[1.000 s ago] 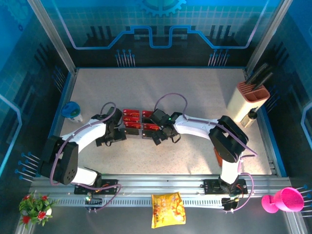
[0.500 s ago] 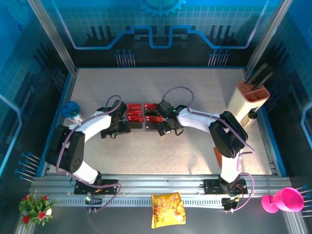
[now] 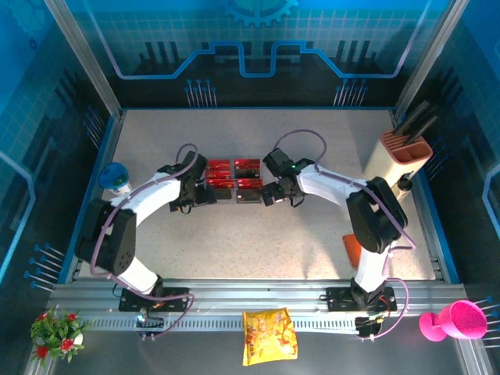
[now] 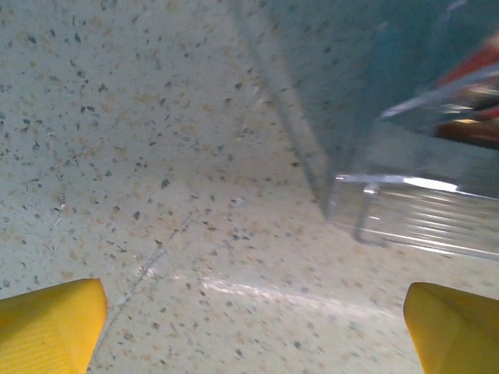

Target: Put the credit cards into the card holder

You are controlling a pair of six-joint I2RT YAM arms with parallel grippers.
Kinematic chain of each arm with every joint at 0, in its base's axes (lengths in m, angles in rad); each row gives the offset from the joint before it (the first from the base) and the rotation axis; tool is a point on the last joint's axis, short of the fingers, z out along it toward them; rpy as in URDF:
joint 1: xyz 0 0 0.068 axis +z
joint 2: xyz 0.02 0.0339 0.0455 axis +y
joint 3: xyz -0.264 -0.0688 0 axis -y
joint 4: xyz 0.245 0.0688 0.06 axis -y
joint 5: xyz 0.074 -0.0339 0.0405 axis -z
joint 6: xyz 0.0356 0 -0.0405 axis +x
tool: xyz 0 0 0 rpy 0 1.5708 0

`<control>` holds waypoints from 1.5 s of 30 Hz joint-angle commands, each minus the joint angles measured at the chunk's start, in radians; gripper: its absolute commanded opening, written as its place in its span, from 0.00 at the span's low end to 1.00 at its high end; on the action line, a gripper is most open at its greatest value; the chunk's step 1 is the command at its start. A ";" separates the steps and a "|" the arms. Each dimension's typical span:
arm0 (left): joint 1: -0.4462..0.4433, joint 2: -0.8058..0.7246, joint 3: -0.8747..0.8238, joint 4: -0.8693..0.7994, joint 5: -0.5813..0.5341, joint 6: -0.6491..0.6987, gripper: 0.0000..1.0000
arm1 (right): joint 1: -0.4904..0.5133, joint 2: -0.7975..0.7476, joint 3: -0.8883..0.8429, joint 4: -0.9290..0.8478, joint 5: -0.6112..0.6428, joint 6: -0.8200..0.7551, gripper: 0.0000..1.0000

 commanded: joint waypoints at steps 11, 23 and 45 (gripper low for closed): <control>-0.005 -0.103 -0.139 0.433 0.266 -0.150 0.99 | -0.086 -0.196 0.051 -0.123 0.005 0.127 1.00; -0.005 0.009 -0.142 0.550 0.206 -0.132 0.99 | -0.207 -0.368 -0.090 -0.121 -0.275 0.130 1.00; -0.100 0.165 -0.079 0.700 0.212 -0.207 0.99 | -0.352 -0.474 -0.180 -0.226 -0.375 0.283 1.00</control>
